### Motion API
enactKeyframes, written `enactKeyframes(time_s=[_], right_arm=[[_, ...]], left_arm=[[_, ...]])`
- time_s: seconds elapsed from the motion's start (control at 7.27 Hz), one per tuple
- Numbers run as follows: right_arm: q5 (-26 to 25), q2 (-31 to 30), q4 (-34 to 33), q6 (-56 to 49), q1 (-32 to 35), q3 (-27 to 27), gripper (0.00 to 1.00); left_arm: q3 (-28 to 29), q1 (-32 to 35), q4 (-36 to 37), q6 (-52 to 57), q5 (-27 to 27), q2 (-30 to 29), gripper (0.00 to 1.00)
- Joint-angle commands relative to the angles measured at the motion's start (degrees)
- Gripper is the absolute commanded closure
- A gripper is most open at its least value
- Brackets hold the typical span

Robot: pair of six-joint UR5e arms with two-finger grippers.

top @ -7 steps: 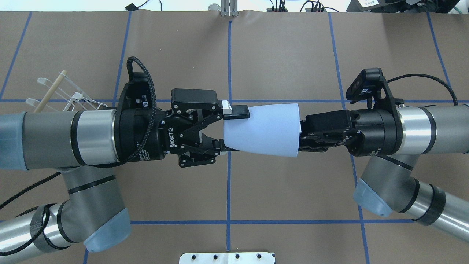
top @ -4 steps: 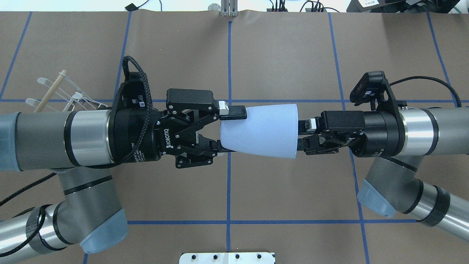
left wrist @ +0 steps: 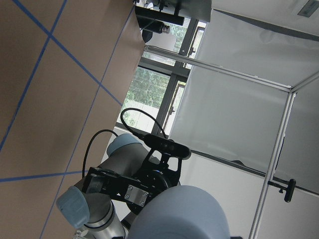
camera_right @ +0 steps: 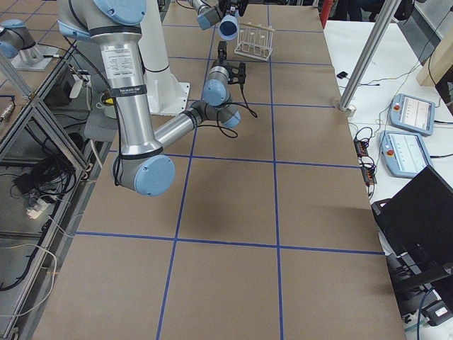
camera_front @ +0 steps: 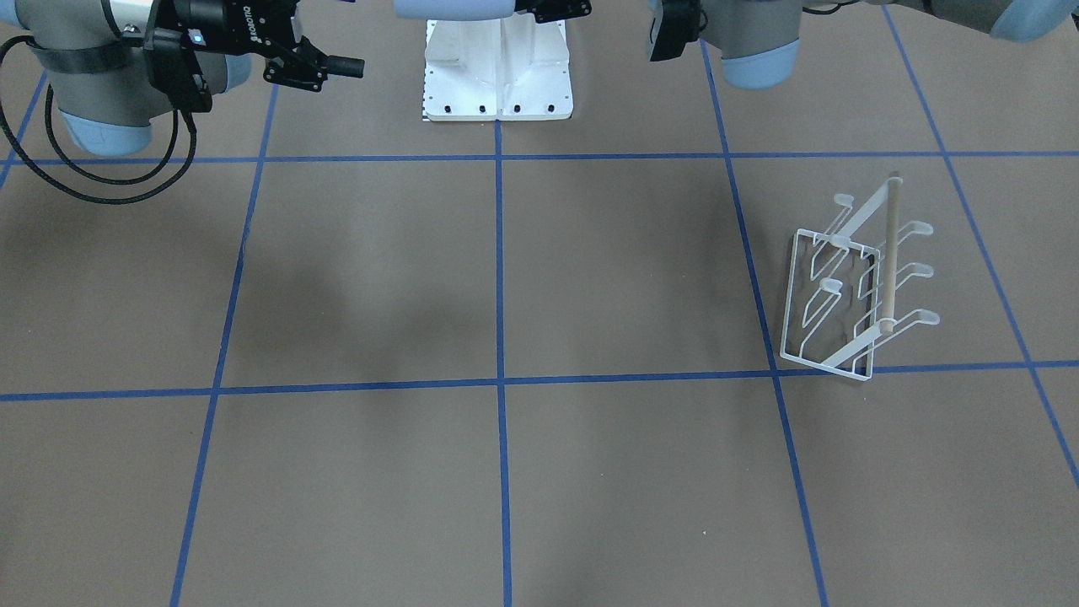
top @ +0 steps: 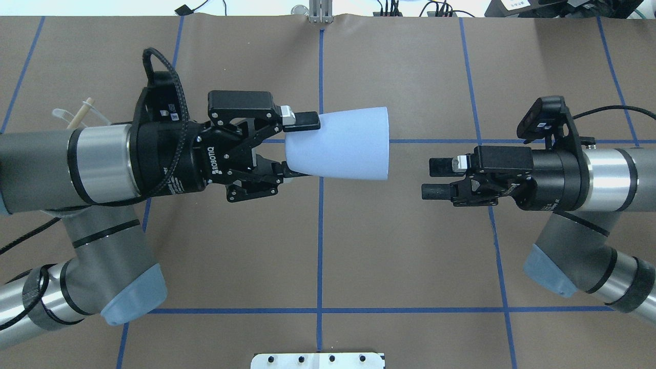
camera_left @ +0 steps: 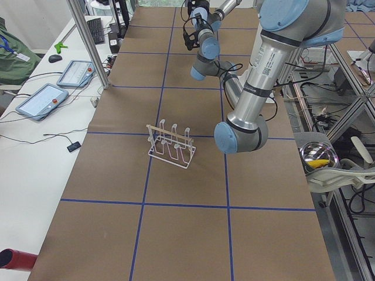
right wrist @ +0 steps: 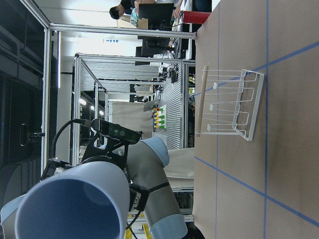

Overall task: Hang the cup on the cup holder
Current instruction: 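Carry the cup with the left gripper toward the rack while the right gripper withdraws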

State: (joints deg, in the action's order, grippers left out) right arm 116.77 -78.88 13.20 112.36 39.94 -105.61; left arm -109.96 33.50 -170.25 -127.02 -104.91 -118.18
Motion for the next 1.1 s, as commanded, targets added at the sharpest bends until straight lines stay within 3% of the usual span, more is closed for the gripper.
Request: enactKeyframes(time_s=[0.0,0.14,0.41,0.55,0.69,0.96], right_arm=[[0.3,-2.32,-0.54,-0.2,5.99,1.62,0.0],[3.79,-2.15,-1.15,-2.99,12.47,6.42,0.0],[6.46,-1.71,-2.82,-29.86,19.72,17.84,0.0],[7.33,-1.97,-6.74,-36.87,22.79,20.16,0.0],[11.34,-2.15,-12.96,-40.69,26.56,20.53,0.0],[21.1,-2.59,-31.99,-68.7,35.87,21.32,0.0]], left_arm=[[0.89,5.58,2.88,0.11,-0.29,0.93,1.0],[0.89,8.23,6.47,4.63,-3.6,1.02,1.0],[0.54,13.06,16.57,17.98,-9.5,1.98,1.0],[0.36,16.48,21.4,22.91,-12.91,2.16,1.0],[0.19,20.43,26.85,27.74,-16.78,2.16,1.0],[-0.86,25.37,36.08,36.62,-18.04,2.25,1.0]])
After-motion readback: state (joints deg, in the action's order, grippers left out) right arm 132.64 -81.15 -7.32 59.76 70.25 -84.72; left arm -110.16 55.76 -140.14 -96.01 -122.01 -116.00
